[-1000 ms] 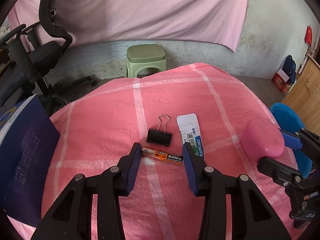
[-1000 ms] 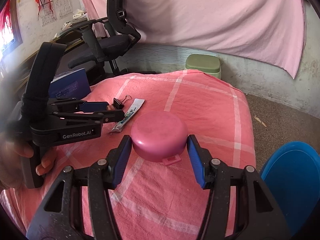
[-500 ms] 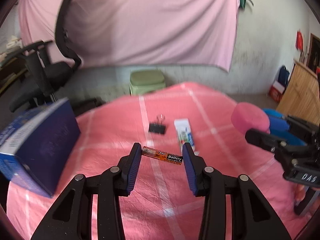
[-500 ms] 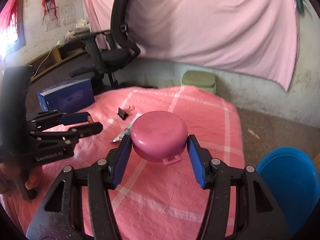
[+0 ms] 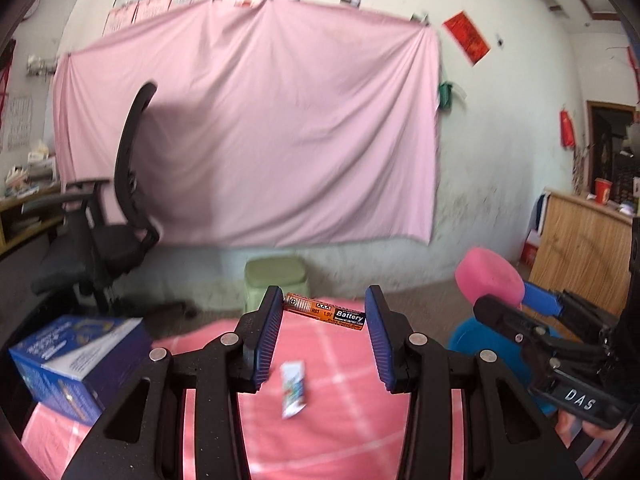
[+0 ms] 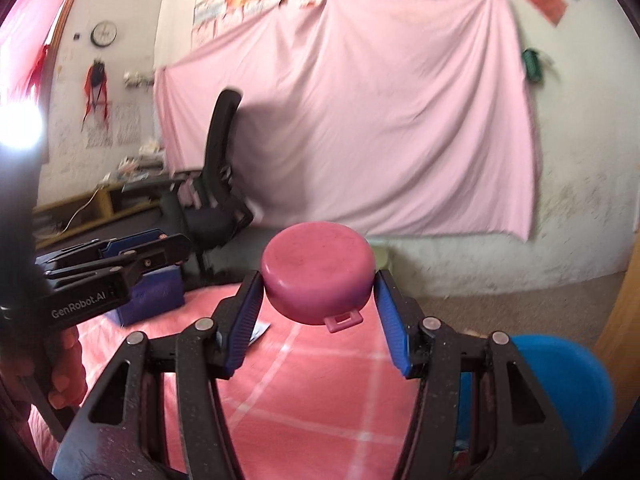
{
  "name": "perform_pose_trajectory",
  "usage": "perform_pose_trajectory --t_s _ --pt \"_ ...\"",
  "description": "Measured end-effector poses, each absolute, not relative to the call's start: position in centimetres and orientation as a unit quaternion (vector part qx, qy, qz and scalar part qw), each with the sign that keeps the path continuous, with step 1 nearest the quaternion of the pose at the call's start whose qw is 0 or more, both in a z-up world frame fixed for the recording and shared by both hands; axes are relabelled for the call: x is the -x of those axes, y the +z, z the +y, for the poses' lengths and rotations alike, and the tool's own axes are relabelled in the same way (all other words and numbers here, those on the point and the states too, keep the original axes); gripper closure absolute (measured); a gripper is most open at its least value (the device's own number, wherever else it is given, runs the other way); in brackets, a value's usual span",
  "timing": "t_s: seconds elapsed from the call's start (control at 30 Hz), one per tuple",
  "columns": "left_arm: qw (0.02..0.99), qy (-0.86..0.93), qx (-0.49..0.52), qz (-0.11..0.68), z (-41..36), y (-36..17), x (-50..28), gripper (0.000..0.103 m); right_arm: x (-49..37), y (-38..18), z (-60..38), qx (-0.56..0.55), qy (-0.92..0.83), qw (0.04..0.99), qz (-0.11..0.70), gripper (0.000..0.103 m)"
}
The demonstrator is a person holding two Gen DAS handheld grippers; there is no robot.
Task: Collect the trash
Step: 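Carry both items over the blue bucket and open both tools to drop them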
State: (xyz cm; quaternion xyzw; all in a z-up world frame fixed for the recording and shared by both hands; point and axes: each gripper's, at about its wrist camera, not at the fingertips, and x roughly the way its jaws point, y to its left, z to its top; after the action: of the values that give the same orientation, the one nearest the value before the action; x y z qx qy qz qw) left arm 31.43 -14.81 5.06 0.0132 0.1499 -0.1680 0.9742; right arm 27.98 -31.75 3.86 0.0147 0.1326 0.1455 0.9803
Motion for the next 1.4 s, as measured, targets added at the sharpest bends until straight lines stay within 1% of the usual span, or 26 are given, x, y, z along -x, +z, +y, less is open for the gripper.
perform_pose_trajectory --t_s 0.27,0.4,0.57,0.7,0.93,1.23,1.4 --pt "0.971 -0.217 -0.013 0.1 -19.7 7.8 -29.2 0.066 -24.5 6.2 -36.7 -0.016 0.074 0.995 0.067 0.026" --pt "0.966 -0.241 -0.021 0.094 -22.6 8.2 -28.4 0.066 -23.3 6.4 -39.0 -0.021 0.042 0.997 0.058 0.026" --pt "0.956 -0.271 -0.038 0.105 -26.6 7.6 -28.3 0.066 -21.7 5.7 -42.7 -0.029 0.0 0.997 0.07 0.026" --pt "0.946 -0.293 -0.05 0.126 -29.8 6.5 -28.6 0.066 -21.5 4.6 -45.3 -0.039 -0.025 0.994 0.101 0.026" --pt "0.931 -0.313 -0.063 0.178 -33.4 3.8 -29.7 0.066 -22.6 1.8 -48.6 -0.065 -0.055 0.98 0.18 0.026" --pt "0.897 -0.327 -0.069 0.288 -37.8 0.2 -32.4 0.066 -23.8 -1.1 -51.7 -0.106 -0.067 0.959 0.255 0.026" --pt "0.877 -0.333 -0.051 0.342 -38.4 -1.0 -34.0 0.066 -24.2 -1.9 -52.7 -0.123 -0.067 0.952 0.272 0.026"
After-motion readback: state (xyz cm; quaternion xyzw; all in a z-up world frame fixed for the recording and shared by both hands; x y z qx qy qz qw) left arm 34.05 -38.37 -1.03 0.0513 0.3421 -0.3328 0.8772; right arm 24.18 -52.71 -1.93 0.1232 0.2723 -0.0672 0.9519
